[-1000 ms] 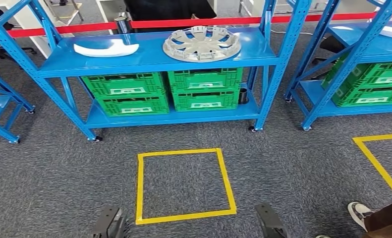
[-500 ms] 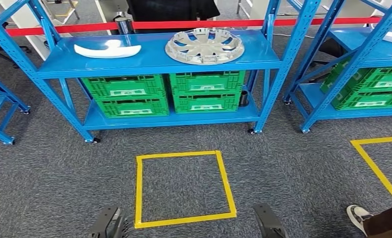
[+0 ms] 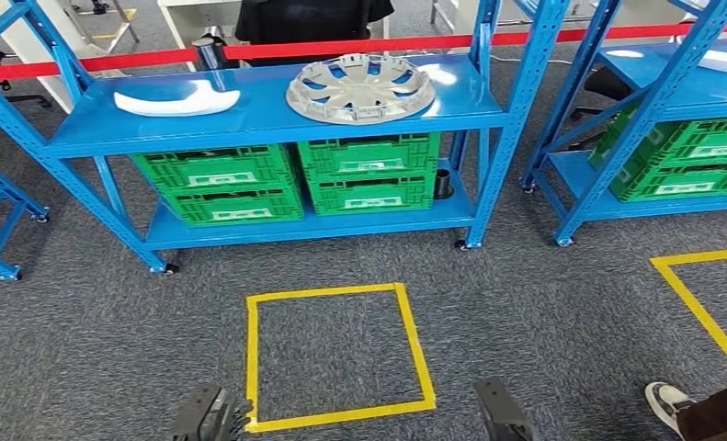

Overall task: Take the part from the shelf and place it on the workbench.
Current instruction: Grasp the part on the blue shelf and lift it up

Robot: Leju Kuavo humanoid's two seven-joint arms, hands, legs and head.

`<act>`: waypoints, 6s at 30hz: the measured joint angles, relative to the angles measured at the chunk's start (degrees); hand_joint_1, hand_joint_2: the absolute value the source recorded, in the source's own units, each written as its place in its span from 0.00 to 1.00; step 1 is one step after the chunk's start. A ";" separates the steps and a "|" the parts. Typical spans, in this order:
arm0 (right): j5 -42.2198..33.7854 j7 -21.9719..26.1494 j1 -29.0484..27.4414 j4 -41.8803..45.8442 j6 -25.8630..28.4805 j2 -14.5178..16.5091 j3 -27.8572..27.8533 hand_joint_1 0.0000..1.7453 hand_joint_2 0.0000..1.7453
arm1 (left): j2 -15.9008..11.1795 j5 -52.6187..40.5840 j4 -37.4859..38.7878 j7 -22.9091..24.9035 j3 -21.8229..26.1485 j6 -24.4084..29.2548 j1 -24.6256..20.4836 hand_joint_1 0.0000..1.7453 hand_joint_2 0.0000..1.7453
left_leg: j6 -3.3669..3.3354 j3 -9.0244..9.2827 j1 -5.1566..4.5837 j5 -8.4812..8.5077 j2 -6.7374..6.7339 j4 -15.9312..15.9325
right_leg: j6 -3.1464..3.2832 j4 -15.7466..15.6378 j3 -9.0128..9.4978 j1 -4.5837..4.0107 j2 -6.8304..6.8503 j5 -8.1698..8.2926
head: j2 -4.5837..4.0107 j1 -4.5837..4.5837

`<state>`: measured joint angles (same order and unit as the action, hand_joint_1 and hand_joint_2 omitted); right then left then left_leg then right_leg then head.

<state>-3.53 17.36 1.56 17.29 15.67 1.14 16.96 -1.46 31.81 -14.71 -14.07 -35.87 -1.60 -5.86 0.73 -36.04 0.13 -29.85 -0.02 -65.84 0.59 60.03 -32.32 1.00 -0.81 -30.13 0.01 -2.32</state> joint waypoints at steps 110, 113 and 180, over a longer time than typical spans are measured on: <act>29.65 -11.02 -11.88 71.98 -7.00 -5.65 -10.10 0.00 0.75 | 0.21 -1.57 -0.02 -3.61 0.96 -1.86 1.31 0.00 0.00 | -0.90 5.52 -0.49 -0.05 0.25 7.53 | -1.75 -0.37 -1.52 -0.07 0.47 1.74 | 0.00 -0.69; 29.43 -11.25 -10.98 73.20 -8.54 -6.64 -10.46 0.00 0.00 | 0.18 -1.86 -0.12 -3.59 0.95 -1.91 1.13 0.00 0.00 | 0.00 5.49 -0.37 -0.65 0.22 7.01 | -0.63 -0.64 -1.31 0.01 0.39 1.72 | 0.00 -0.75; 24.62 -12.99 -11.53 78.24 -12.64 -12.07 -12.85 0.00 1.00 | 0.28 -5.09 -1.05 -1.21 0.87 -1.81 -0.70 0.00 0.00 | 1.19 -3.55 0.01 -6.61 0.35 -9.44 | 0.22 -0.40 -1.10 0.33 0.53 1.19 | 0.00 -1.29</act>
<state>21.09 4.37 -9.97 95.54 3.03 -10.93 4.11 -1.18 26.73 -15.76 -15.28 -34.99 -3.41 -6.56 1.91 -39.59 0.14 -36.46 0.33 -75.28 0.81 59.63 -33.42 1.33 -0.28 -28.93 0.01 -3.61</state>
